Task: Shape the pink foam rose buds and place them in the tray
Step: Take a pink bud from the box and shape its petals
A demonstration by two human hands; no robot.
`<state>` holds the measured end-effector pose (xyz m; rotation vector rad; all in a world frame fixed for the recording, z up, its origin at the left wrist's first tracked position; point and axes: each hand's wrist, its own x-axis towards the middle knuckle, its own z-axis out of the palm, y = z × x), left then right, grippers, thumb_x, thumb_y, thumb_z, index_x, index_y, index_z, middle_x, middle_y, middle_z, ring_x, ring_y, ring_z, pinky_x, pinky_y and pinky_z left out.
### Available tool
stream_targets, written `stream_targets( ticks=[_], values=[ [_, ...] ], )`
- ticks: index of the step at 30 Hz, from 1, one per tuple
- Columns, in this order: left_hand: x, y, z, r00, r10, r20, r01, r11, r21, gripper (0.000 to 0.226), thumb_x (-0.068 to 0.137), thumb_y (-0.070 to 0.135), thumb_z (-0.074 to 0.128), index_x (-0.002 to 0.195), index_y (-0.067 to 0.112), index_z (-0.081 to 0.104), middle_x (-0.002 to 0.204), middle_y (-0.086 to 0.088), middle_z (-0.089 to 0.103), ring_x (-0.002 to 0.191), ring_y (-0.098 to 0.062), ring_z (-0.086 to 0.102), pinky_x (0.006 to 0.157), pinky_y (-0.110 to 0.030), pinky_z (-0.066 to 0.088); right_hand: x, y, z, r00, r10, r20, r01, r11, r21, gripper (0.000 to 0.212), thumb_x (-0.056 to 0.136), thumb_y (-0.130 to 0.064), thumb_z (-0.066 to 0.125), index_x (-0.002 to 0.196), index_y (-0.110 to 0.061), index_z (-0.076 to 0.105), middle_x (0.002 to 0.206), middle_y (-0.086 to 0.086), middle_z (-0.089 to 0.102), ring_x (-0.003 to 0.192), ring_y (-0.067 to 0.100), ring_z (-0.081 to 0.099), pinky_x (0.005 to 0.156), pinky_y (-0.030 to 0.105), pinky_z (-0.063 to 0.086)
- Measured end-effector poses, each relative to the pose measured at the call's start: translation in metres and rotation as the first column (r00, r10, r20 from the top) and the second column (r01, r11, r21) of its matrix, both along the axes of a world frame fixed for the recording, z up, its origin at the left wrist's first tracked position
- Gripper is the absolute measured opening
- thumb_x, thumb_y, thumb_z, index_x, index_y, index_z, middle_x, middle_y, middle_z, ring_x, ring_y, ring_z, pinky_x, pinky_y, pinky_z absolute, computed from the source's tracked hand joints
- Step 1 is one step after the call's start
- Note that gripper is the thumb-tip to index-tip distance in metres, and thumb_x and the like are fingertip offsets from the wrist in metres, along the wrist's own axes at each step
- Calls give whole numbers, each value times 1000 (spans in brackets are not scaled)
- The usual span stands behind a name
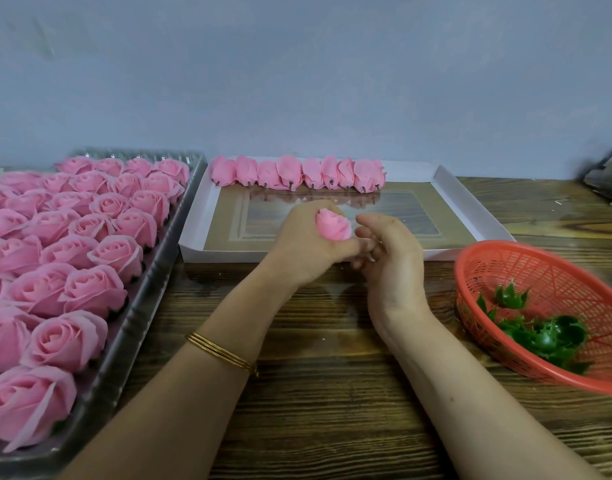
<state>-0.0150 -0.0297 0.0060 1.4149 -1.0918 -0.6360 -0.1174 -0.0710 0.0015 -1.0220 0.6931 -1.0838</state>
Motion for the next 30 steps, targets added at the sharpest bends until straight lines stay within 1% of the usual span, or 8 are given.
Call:
stream_targets(
  ticks=[5,9,13,16,20,23,26,30],
  values=[
    [-7,0,1,984,-8,176,0,999,44,24,72,7,82,82,16,62,90,-10,71,89,-31,66,82,-52,53,-1,0,-2,996,49,-74,-50,999,-8,8,86,-13,68,91,-8,65,77,7,66,69,16,63,50,25,49],
    [-7,2,2,976,15,218,-23,999,35,24,70,7,82,82,10,61,86,-10,69,86,-30,64,79,-51,52,-1,-1,-2,996,24,-82,-24,1000,-1,21,85,-4,66,105,2,63,90,16,63,80,22,62,62,27,52],
    [-7,1,2,975,10,223,-19,999,35,23,70,5,81,84,7,63,87,-12,70,87,-31,66,79,-50,53,-1,-1,-2,995,11,-96,-14,999,-29,26,84,2,65,108,9,60,93,20,63,87,26,62,83,42,51],
    [-8,0,0,976,38,212,-42,999,17,21,71,6,81,78,14,62,82,-7,70,82,-26,66,76,-46,54,0,0,-2,997,9,-77,-10,1000,-15,17,86,-2,65,101,5,63,90,18,63,84,28,60,80,44,51],
    [-5,-3,-1,986,161,51,-158,985,-69,25,67,13,82,71,20,59,67,5,63,64,-11,58,63,-30,49,1,0,-5,1000,3,-25,-3,1000,-2,9,91,-4,53,89,-4,62,71,7,57,64,17,52,55,27,41],
    [-4,-6,-1,962,236,-136,-253,960,-121,27,71,5,82,71,19,59,68,5,61,62,-5,56,58,-21,48,2,2,-8,994,14,-112,-23,997,-78,19,85,12,51,92,-2,62,79,11,60,71,18,54,58,24,45],
    [-8,-8,-1,929,234,-287,-282,949,-141,28,74,-2,79,72,15,56,59,10,60,54,-2,57,51,-18,47,5,8,-10,977,87,-196,-123,976,-181,26,77,23,55,94,4,61,82,13,61,76,22,55,69,35,49],
    [-14,-7,-1,897,166,-409,-247,957,-152,28,77,-3,76,79,11,52,49,11,58,42,-3,54,41,-17,45,7,11,-11,965,110,-240,-171,954,-247,32,74,18,70,104,12,60,83,17,62,76,24,56,76,48,52]
  ],
)
